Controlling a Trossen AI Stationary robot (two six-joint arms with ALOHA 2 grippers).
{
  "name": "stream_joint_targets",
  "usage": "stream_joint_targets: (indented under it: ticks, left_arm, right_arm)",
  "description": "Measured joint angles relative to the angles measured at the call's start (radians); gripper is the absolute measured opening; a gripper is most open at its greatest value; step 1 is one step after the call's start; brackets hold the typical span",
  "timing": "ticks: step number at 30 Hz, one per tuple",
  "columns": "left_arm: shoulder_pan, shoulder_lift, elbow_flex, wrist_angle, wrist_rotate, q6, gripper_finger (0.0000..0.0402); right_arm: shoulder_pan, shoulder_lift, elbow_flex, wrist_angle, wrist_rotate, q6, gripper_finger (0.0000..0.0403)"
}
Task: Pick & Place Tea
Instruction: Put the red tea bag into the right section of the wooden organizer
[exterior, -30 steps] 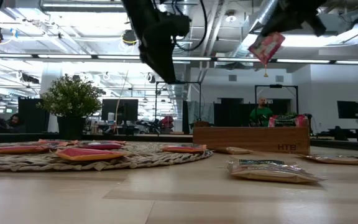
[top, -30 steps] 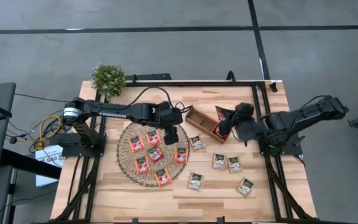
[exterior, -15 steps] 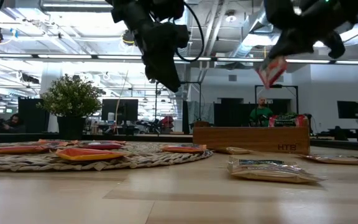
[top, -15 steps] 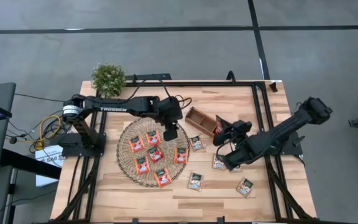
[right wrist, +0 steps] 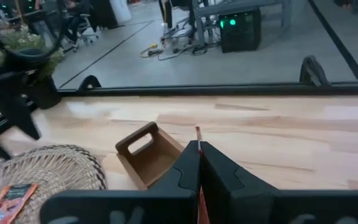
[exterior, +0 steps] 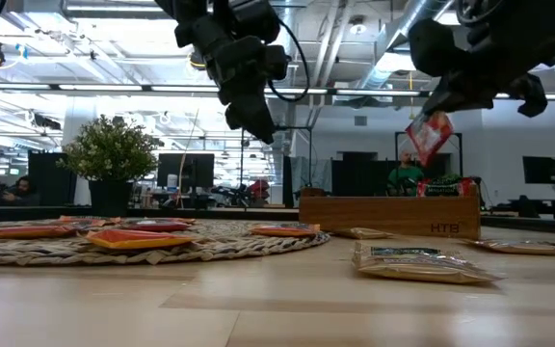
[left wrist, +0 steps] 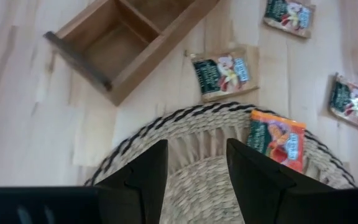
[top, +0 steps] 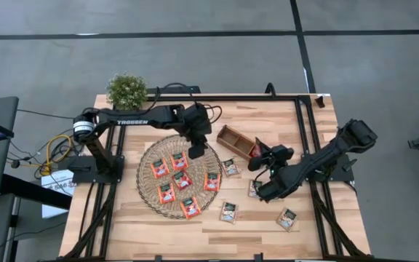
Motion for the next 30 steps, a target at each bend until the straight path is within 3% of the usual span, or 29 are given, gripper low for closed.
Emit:
stream_joint_targets:
  ticks: [5, 13, 17, 25, 30]
  left_arm:
    - [0.031, -0.059, -0.035, 0.027, 0.012, 0.014, 0.0156]
    - [0.082, -0.341, -0.365, 0.240, 0.011, -0.079, 0.0156]
    - [0.093, -0.458, -0.453, 0.278, 0.009, -0.113, 0.0156]
    - [0.093, -0.531, -0.484, 0.284, -0.023, -0.117, 0.0156]
    - [0.093, -0.534, -0.485, 0.259, -0.023, -0.115, 0.0156]
  right_arm:
    - [0.022, -0.043, -0.046, 0.038, -0.010, -0.002, 0.0000]
    - [0.067, -0.201, -0.207, 0.192, 0.023, 0.014, 0.0000]
    - [0.067, -0.225, -0.236, 0.278, 0.095, -0.059, 0.0000]
    - [0.050, -0.145, -0.305, 0.445, 0.157, -0.044, 0.0000]
    - [0.064, -0.099, -0.322, 0.448, 0.160, 0.017, 0.0000]
